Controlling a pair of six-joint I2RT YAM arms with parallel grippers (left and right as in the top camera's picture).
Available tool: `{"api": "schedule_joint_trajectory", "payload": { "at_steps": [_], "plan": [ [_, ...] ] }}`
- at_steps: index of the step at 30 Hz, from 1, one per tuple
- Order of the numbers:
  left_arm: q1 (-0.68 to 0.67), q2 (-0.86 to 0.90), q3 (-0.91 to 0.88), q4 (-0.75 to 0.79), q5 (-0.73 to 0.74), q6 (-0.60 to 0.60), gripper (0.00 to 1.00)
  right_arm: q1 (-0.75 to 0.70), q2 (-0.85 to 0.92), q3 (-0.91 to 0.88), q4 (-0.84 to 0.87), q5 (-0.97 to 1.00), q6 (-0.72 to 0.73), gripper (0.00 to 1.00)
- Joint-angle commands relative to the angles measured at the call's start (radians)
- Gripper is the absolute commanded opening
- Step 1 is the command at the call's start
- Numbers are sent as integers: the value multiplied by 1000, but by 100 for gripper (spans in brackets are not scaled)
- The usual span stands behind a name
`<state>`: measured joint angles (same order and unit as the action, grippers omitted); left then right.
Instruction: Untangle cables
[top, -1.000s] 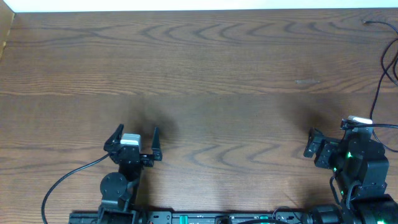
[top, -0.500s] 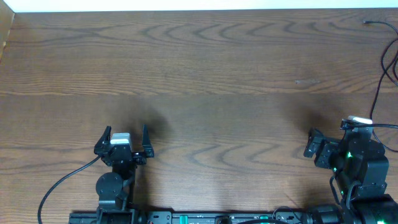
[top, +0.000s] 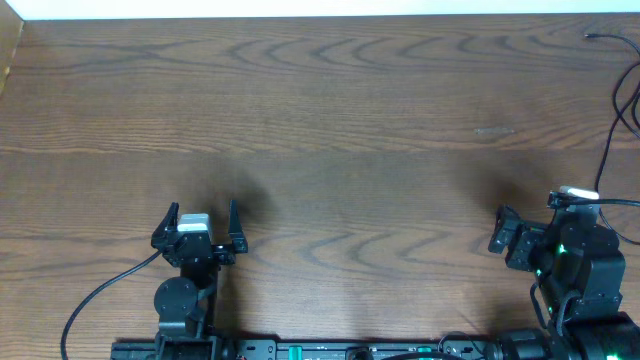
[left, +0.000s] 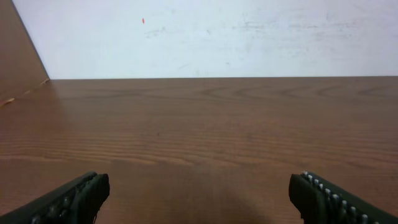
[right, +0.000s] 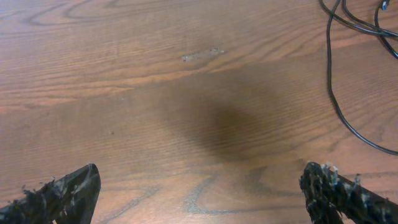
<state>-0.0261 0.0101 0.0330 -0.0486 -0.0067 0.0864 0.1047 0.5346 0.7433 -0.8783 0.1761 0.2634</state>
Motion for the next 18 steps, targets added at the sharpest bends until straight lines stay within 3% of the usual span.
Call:
{"api": "schedule_joint_trajectory", "payload": {
  "at_steps": [1, 18],
  "plan": [
    [6, -6, -29, -20, -28, 17, 98, -6, -2, -4, -2, 5, 13, 99],
    [6, -6, -29, -20, -28, 17, 98, -6, -3, -5, -39, 5, 13, 99]
  ]
}}
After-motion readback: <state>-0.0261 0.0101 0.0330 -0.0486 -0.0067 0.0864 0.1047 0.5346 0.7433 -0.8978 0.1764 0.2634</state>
